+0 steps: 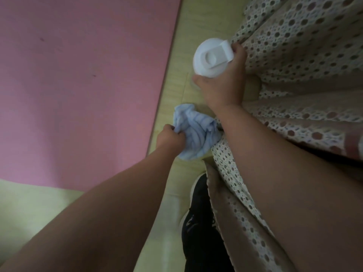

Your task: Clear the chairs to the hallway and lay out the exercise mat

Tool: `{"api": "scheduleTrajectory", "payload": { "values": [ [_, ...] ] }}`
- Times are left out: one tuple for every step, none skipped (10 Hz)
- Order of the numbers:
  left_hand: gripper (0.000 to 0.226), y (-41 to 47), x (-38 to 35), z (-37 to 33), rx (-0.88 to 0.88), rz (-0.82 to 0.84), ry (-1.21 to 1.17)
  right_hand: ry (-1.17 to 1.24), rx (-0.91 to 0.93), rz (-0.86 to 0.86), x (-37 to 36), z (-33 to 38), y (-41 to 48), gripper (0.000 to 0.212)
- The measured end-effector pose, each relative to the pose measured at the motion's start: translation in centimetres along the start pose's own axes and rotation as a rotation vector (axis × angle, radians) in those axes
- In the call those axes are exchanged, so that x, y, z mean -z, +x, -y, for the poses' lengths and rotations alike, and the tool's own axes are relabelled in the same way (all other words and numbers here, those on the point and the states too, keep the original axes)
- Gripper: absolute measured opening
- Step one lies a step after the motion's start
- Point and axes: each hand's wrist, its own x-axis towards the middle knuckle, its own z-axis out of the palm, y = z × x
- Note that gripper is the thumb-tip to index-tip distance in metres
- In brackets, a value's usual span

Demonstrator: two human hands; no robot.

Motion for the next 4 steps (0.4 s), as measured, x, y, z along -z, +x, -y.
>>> {"api": "scheduleTrajectory", "payload": {
  "values": [
    [0.056,-0.2,0.6,0.0,-0.009,-0.035,0.033,-0.005,0.006,-0.02,-0.5,-0.3,-0.3,0.097],
    [0.071,-1.0,2.2,-0.5,-0.06,-0.111,0.015,-0.027,0.002,-0.037,-0.8,-0.1,-0.4,0.098],
    [0.058,-1.8,3.5,-0.8,-0.141,-0.172,-0.017,-0.063,-0.014,-0.018,-0.8,-0.2,-0.6,0.102],
    [0.046,-3.4,5.7,-1.5,-0.203,-0.287,-0.062,-0.102,-0.066,0.027,-0.2,0.4,-1.1,0.118]
  ]
}}
